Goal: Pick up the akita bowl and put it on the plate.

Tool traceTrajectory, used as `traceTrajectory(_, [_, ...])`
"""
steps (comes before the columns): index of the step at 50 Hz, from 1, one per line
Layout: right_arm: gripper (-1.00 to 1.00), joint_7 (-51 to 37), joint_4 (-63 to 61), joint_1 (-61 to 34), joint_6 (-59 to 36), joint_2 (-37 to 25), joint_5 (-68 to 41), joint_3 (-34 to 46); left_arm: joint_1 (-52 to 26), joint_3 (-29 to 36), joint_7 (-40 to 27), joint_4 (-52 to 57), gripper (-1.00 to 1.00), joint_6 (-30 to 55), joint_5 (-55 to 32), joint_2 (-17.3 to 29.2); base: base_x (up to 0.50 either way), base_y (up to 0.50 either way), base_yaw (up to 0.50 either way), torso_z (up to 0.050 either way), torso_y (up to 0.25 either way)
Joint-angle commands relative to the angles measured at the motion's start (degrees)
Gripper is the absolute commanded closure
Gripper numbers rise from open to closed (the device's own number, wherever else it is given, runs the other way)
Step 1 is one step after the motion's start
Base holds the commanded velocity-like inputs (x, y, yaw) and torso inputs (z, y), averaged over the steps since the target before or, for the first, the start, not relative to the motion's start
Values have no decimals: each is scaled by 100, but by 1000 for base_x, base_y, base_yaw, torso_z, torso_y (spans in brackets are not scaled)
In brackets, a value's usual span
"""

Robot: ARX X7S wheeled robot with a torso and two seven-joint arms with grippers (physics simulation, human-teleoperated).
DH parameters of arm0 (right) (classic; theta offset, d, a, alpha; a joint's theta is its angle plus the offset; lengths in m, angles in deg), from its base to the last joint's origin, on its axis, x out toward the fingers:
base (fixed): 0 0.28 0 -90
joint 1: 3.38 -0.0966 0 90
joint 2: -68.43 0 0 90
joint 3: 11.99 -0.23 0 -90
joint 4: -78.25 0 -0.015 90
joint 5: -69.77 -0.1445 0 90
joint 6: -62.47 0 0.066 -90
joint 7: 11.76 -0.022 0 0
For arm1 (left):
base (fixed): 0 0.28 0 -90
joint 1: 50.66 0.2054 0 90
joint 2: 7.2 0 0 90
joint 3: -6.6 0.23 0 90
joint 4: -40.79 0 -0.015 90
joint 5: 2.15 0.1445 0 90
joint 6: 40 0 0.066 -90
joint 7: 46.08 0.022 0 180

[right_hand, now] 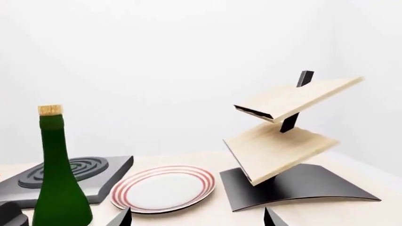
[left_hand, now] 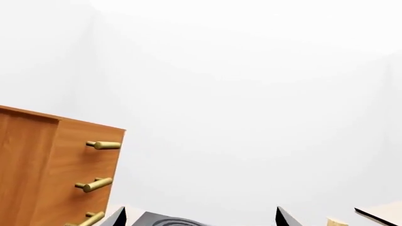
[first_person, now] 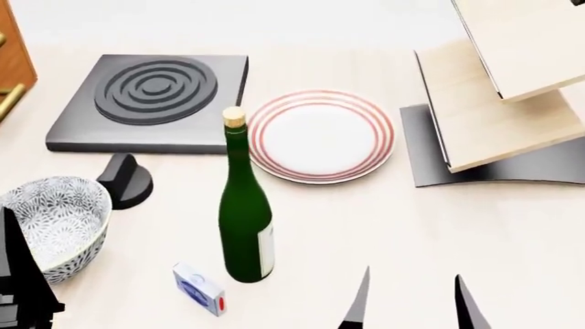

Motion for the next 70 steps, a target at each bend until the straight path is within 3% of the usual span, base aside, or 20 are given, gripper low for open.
traceTrajectory(1, [-100,-27,32,-14,18,-28,-10,59,7,18,-38,-12,-100,-31,-14,31,195,0,0,0,0])
traceTrajectory(70, [-100,-209,170,-94,121,-176,-55,319,0,209,-230,-6,-100,-111,-16,231,175,0,0,0,0])
